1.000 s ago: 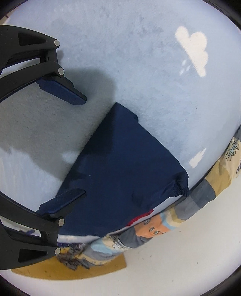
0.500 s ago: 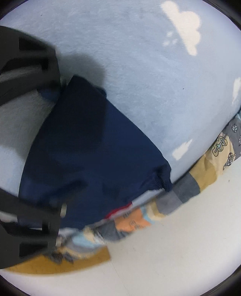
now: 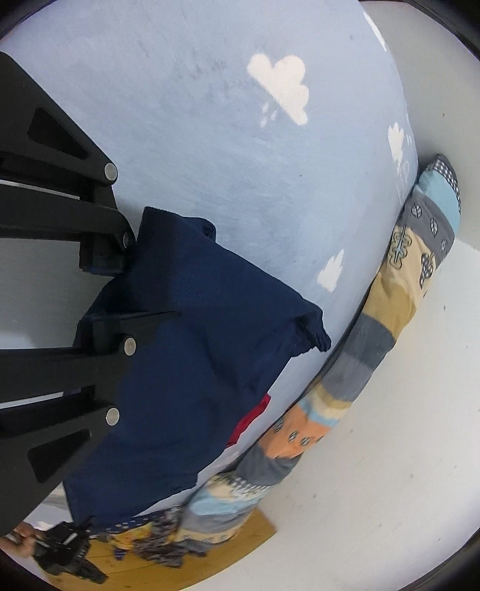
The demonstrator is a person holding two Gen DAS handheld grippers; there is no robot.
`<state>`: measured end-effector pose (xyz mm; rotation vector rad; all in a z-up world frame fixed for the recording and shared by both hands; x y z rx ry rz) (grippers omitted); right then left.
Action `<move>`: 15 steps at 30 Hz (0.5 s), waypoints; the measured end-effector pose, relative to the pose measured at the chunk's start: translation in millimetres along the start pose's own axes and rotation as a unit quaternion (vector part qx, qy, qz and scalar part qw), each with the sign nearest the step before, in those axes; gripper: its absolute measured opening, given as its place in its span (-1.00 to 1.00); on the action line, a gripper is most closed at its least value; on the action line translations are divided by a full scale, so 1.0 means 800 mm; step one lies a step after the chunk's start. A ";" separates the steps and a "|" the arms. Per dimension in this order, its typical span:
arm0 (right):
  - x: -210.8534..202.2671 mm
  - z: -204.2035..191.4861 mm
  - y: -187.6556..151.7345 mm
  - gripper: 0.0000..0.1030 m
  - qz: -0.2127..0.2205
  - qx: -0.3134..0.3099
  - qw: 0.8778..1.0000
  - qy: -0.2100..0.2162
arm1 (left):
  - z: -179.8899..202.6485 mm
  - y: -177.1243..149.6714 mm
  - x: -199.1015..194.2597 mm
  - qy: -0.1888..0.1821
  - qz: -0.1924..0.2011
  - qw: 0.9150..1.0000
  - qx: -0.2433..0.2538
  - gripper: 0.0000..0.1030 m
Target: Fold large clothes
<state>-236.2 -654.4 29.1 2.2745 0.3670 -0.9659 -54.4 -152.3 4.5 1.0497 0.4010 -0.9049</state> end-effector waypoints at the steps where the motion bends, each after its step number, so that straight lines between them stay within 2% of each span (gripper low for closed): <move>1: -0.008 0.003 -0.004 -0.81 -0.002 0.001 1.000 0.000 | -0.001 -0.006 -0.007 0.000 -0.004 1.000 0.004 -0.73; 6: -0.049 0.028 -0.038 -0.81 -0.016 0.011 1.000 -0.008 | -0.009 -0.050 -0.038 -0.001 -0.033 0.999 0.000 -0.73; 8: -0.056 0.051 -0.056 -0.77 -0.037 0.034 0.999 -0.022 | -0.017 -0.073 -0.044 0.010 -0.054 0.998 -0.003 -0.67; 9: -0.058 0.063 -0.061 -0.65 -0.045 0.046 0.997 -0.034 | -0.021 -0.081 -0.046 0.024 -0.063 0.998 0.000 -0.62; 10: -0.062 0.084 -0.068 -0.47 -0.054 0.070 0.994 -0.060 | -0.029 -0.086 -0.049 0.049 -0.065 0.997 -0.001 -0.43; 11: -0.066 0.100 -0.072 -0.42 -0.060 0.091 0.991 -0.074 | -0.035 -0.085 -0.054 0.068 -0.060 0.996 -0.002 -0.17; 12: -0.074 0.118 -0.071 -0.37 -0.057 0.119 0.988 -0.078 | -0.038 -0.081 -0.060 0.082 -0.048 0.995 0.001 -0.11; 13: -0.082 0.129 -0.067 -0.25 -0.046 0.131 0.987 -0.086 | -0.040 -0.070 -0.072 0.112 -0.020 0.993 0.015 -0.02; 15: -0.106 0.140 -0.048 -0.23 0.001 0.130 0.985 -0.109 | -0.038 -0.049 -0.094 0.158 0.035 0.986 0.042 0.19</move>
Point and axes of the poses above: each gripper's, at about its wrist camera, not at the fingertips, and x roughly the way its jaws point, z to its right, y to its top, the point moved 9 cm from there along x, roughly the way its jaws point, and after that the axes turned 2 degrees about -y, right-handed, at the moved point
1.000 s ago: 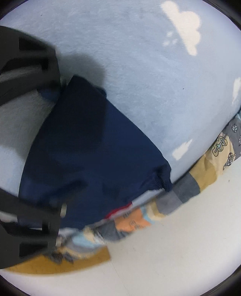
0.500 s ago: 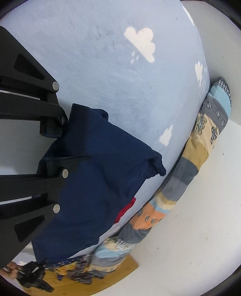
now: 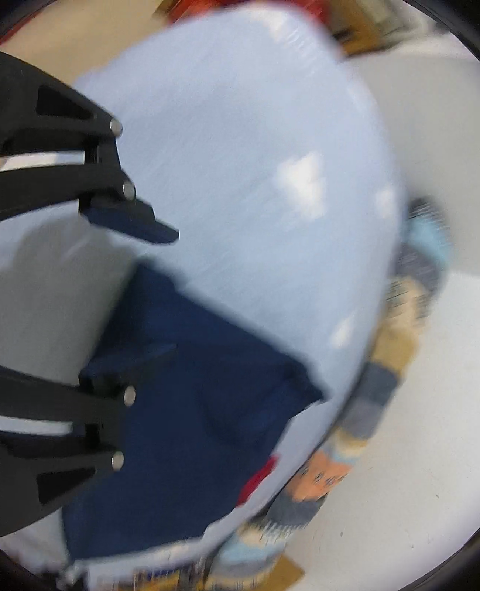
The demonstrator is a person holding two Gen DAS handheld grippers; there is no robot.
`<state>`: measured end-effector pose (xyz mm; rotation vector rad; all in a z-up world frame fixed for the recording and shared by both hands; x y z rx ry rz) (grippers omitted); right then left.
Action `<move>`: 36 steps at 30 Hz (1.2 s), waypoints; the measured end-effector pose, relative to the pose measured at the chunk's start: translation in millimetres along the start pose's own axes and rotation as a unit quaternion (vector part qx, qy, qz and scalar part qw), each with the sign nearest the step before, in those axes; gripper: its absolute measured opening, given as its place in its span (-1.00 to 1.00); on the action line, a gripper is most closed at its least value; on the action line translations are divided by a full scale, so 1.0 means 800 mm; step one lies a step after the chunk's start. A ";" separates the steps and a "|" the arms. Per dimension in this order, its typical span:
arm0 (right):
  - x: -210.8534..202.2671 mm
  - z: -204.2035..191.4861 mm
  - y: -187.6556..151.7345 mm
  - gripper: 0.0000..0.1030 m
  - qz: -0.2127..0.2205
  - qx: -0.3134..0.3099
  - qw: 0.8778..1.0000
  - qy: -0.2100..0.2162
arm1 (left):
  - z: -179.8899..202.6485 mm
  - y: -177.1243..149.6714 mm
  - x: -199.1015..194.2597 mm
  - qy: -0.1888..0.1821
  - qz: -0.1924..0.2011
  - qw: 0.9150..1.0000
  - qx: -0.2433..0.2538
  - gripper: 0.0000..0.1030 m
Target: Fold large clothes
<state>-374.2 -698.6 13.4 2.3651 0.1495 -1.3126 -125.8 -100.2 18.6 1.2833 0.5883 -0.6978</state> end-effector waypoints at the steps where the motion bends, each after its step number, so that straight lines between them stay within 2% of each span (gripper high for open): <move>1: -0.012 -0.007 0.012 -0.23 0.024 -0.009 1.000 0.006 | 0.003 0.013 -0.012 0.016 0.035 0.999 0.012 0.28; 2: -0.021 -0.018 0.021 -0.23 0.044 -0.025 0.999 0.009 | 0.012 0.026 -0.020 0.020 0.062 0.998 0.025 0.37; 4: -0.032 -0.057 0.037 -0.23 0.080 -0.072 0.994 0.034 | 0.039 0.046 -0.022 0.014 0.085 0.995 0.054 0.46; 6: -0.017 -0.109 0.041 -0.24 0.071 -0.120 0.987 0.077 | 0.076 0.062 -0.008 -0.002 0.091 0.993 0.081 0.48; 7: -0.006 -0.129 0.040 -0.24 0.063 -0.142 0.984 0.084 | 0.099 0.069 0.009 -0.012 0.083 0.991 0.101 0.49; 11: 0.053 -0.187 0.046 -0.24 0.053 -0.203 0.975 0.068 | 0.155 0.084 0.072 -0.009 0.060 0.986 0.156 0.49; 13: 0.084 -0.205 0.054 -0.24 0.057 -0.232 0.970 0.041 | 0.176 0.091 0.104 0.002 0.051 0.983 0.174 0.49; 15: 0.106 -0.227 0.063 -0.24 0.075 -0.257 0.963 0.030 | 0.183 0.099 0.129 0.006 0.047 0.984 0.174 0.49; 17: 0.133 -0.243 0.069 -0.24 0.070 -0.273 0.959 0.021 | 0.186 0.106 0.156 0.009 0.036 0.984 0.173 0.49; 20: 0.164 -0.251 0.086 -0.24 0.074 -0.269 0.960 0.016 | 0.183 0.110 0.191 0.024 0.024 0.986 0.161 0.50; 22: 0.196 -0.242 0.094 -0.24 0.050 -0.248 0.967 0.002 | 0.167 0.100 0.221 0.046 -0.007 0.987 0.154 0.50; 24: 0.229 -0.221 0.090 -0.22 0.019 -0.236 0.971 -0.025 | 0.160 0.093 0.237 0.036 -0.031 0.990 0.135 0.60; 25: 0.240 -0.215 0.087 -0.21 0.003 -0.232 0.972 -0.031 | 0.155 0.095 0.240 0.030 -0.036 0.991 0.122 0.69; 26: 0.242 -0.213 0.089 -0.21 0.004 -0.227 0.973 -0.030 | 0.151 0.096 0.240 0.028 -0.037 0.992 0.114 0.71; 28: 0.237 -0.218 0.089 -0.20 0.009 -0.240 0.969 -0.054 | 0.148 0.097 0.232 0.028 -0.031 0.993 0.108 0.71; 30: 0.223 -0.227 0.084 -0.19 0.026 -0.257 0.964 -0.070 | 0.150 0.098 0.217 0.036 -0.015 0.992 0.118 0.71; 32: 0.202 -0.245 0.071 -0.19 0.037 -0.278 0.958 -0.065 | 0.162 0.100 0.194 0.028 0.008 0.990 0.137 0.71; 35: 0.169 -0.279 0.040 -0.14 0.052 -0.334 0.940 -0.053 | 0.180 0.093 0.152 0.020 0.038 0.984 0.170 0.71; 36: 0.155 -0.292 0.023 -0.02 0.058 -0.360 0.930 -0.052 | 0.187 0.085 0.138 0.015 0.046 0.982 0.185 0.71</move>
Point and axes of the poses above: each gripper's, at about its wrist camera, not at the fingertips, and x roughly the way its jaws point, z to its right, y to its top, the point moved 9 cm from there along x, roughly the way its jaws point, and after that the axes turned 2 degrees about -y, right-handed, at the moved point
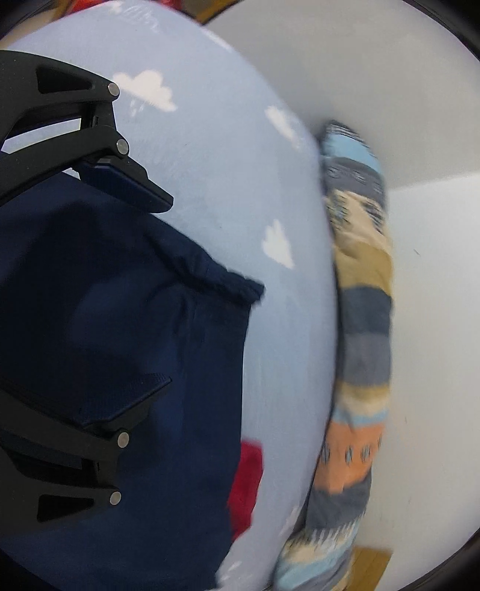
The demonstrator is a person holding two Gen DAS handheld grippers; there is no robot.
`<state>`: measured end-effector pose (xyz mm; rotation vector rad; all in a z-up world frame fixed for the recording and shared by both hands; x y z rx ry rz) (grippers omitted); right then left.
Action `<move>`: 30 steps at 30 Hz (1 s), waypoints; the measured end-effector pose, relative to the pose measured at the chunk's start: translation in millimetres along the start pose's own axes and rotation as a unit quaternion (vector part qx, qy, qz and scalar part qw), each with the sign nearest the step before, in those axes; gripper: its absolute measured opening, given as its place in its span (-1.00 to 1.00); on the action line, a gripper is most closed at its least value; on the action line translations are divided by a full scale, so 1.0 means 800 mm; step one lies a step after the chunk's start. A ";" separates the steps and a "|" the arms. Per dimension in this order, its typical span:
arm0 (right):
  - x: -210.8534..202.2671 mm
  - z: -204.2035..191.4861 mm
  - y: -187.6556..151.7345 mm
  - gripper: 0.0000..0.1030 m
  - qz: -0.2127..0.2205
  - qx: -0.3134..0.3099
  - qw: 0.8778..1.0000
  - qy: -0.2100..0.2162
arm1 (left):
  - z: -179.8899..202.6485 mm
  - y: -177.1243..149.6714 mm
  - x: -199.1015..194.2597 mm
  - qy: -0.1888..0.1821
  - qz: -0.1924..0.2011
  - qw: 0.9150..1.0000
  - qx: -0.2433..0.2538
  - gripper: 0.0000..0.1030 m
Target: Fold large clothes
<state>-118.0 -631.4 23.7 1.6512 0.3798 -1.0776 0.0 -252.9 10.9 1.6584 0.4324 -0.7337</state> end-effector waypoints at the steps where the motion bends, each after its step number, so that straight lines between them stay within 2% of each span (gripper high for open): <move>1: -0.017 -0.020 -0.004 0.03 0.010 -0.027 1.000 0.001 | 0.008 -0.004 -0.014 -0.002 0.008 1.000 0.014 0.71; 4: -0.064 -0.074 -0.026 0.10 0.039 -0.093 0.995 0.015 | 0.034 -0.024 -0.053 -0.012 0.019 0.998 0.055 0.71; 6: -0.090 -0.101 -0.048 0.10 0.049 -0.111 0.992 0.025 | 0.047 -0.038 -0.077 -0.021 0.021 0.997 0.068 0.71; 9: -0.116 -0.122 -0.084 0.19 0.052 -0.111 0.992 0.041 | 0.057 -0.070 -0.112 -0.036 0.026 0.997 0.056 0.71; 12: -0.129 -0.131 -0.121 0.19 0.047 -0.129 0.990 0.038 | 0.059 -0.116 -0.128 -0.053 -0.003 0.998 0.032 0.71; 19: -0.128 -0.109 -0.180 0.19 0.018 -0.127 0.992 0.017 | 0.048 -0.171 -0.105 -0.023 -0.056 0.998 0.026 0.71; 22: -0.109 -0.101 -0.199 0.21 0.000 -0.129 0.992 0.000 | 0.046 -0.177 -0.101 -0.015 -0.047 0.999 0.014 0.80; 24: -0.095 -0.096 -0.209 0.33 -0.007 -0.132 0.991 -0.012 | 0.049 -0.180 -0.100 -0.001 -0.042 0.999 0.024 0.83; 27: -0.089 -0.090 -0.213 0.53 0.004 -0.130 0.991 -0.028 | 0.050 -0.181 -0.100 0.009 -0.032 0.999 0.035 0.84; 30: -0.087 -0.087 -0.215 0.59 0.007 -0.130 0.991 -0.037 | 0.046 -0.180 -0.097 0.006 -0.032 0.999 0.031 0.90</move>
Point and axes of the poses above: each gripper's, at about its wrist camera, not at the fingertips, and x roughly the way its jaws point, z to its right, y to its top, the point moved 9 cm from there along x, roughly the way its jaws point, and after that the axes turned 2 degrees about -y, right-handed, at the moved point
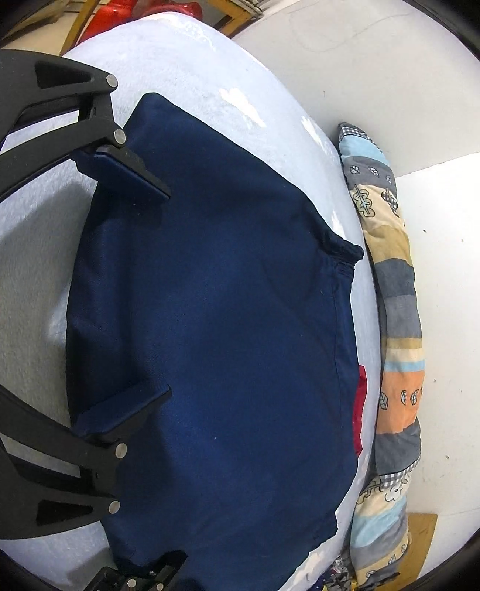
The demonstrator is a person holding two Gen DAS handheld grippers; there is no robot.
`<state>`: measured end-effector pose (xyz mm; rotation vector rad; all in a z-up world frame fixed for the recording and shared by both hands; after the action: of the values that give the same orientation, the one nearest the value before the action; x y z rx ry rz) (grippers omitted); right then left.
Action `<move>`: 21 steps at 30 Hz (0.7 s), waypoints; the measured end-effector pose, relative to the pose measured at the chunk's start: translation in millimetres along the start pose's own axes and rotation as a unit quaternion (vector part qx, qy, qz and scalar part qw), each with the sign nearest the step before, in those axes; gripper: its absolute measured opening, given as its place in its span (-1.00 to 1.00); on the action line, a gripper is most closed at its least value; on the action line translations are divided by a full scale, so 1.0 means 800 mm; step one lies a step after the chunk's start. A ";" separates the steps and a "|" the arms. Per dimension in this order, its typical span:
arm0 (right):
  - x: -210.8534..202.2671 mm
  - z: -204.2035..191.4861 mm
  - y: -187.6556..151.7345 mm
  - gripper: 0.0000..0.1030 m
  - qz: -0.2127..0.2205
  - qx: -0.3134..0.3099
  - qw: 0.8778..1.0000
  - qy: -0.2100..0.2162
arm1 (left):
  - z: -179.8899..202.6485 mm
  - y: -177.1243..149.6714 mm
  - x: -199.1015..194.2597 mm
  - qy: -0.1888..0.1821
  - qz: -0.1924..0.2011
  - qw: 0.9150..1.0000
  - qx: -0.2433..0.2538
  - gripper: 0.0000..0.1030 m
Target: Fold large clothes
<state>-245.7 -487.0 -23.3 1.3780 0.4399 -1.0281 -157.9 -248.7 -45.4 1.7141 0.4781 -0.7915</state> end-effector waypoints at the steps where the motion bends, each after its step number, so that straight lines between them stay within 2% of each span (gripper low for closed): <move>1: 0.000 0.001 0.000 0.61 0.000 0.001 1.000 -0.001 | -0.001 0.000 0.001 -0.001 -0.001 1.000 -0.003 0.91; 21: 0.003 0.008 -0.002 0.77 0.002 0.013 1.000 -0.007 | 0.000 0.001 0.003 0.002 -0.002 1.000 -0.008 0.99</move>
<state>-247.2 -493.5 -24.7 1.3929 0.4143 -1.0426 -155.6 -248.8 -46.9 1.7002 0.4902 -0.7853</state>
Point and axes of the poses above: each gripper's, at about its wrist camera, not at the fingertips, and x roughly the way its jaws point, z to its right, y to its top, the point moved 9 cm from there along x, roughly the way its jaws point, and after that the axes turned 2 degrees about -y, right-handed, at the moved point
